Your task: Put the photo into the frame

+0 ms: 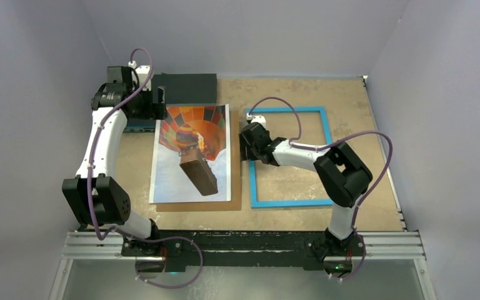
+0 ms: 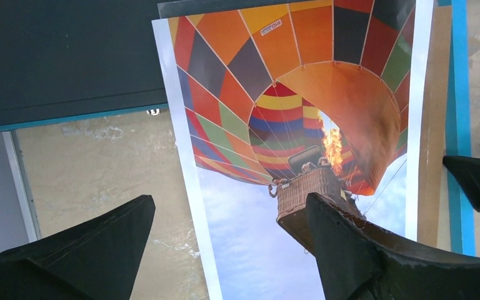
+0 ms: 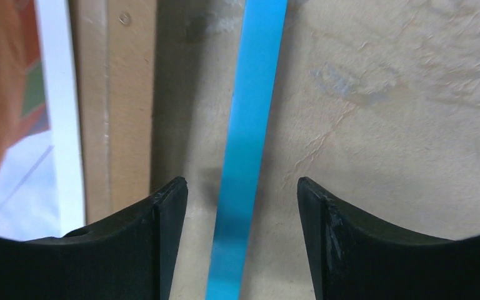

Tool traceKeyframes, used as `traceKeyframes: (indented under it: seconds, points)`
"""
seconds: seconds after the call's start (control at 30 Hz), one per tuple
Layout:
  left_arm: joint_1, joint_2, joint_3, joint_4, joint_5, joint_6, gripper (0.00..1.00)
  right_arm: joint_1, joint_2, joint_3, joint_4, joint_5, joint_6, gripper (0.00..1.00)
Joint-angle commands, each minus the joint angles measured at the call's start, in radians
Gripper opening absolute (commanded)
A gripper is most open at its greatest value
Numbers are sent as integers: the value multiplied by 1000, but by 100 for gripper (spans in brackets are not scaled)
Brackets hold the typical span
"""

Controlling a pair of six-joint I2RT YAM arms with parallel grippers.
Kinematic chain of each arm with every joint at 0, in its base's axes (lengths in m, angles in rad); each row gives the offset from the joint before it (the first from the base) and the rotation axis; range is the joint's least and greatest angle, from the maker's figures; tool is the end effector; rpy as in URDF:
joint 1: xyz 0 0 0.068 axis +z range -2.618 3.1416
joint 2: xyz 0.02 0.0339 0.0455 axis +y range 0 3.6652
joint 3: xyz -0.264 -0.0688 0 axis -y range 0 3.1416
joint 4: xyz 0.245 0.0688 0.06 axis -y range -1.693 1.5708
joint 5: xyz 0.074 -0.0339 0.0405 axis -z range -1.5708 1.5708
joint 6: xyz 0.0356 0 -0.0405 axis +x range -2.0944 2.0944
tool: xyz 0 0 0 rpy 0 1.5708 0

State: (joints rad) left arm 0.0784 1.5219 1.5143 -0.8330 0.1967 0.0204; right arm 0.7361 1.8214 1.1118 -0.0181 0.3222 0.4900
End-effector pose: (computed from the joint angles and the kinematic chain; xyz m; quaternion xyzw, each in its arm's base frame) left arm 0.3247 0.0185 0.3542 0.0081 0.9302 -0.0741 0.3594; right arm 0.2973 0.2541 0.1835 -0.0454 0.9019 0.1127 0.4145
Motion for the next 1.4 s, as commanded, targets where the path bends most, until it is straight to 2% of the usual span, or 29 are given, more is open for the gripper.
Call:
traceKeyframes:
  seconds: [0.0, 0.2, 0.4, 0.53, 0.7, 0.83, 1.03, 1.23, 1.37]
  points:
    - [9, -12, 70, -32, 6, -5, 89, 16, 45, 13, -9, 13, 6, 66]
    - [9, -6, 104, -63, 33, -7, 88, 24, 65, -4, 9, 38, 25, 52]
    - [9, -8, 119, -80, 73, -13, 88, 28, 61, 25, -24, 45, 56, 20]
    - [7, -6, 112, -75, 118, -13, 88, 27, 21, 97, -101, 49, 48, 10]
    - [-20, -37, 32, 4, 117, -57, 89, 6, -46, 197, -197, 54, 62, 4]
    - [-67, -68, -48, 67, 98, -65, 90, -56, -104, 254, -255, -7, 104, 0]
    - [-174, -65, -100, 124, 48, -113, 90, -157, -199, 349, -283, -200, 142, 0]
    - [-192, -75, -218, 277, 133, -242, 89, -197, -248, 516, -345, -356, 184, 0]
    - [-225, -55, -246, 336, 173, -293, 89, -246, -291, 536, -323, -497, 248, 0]
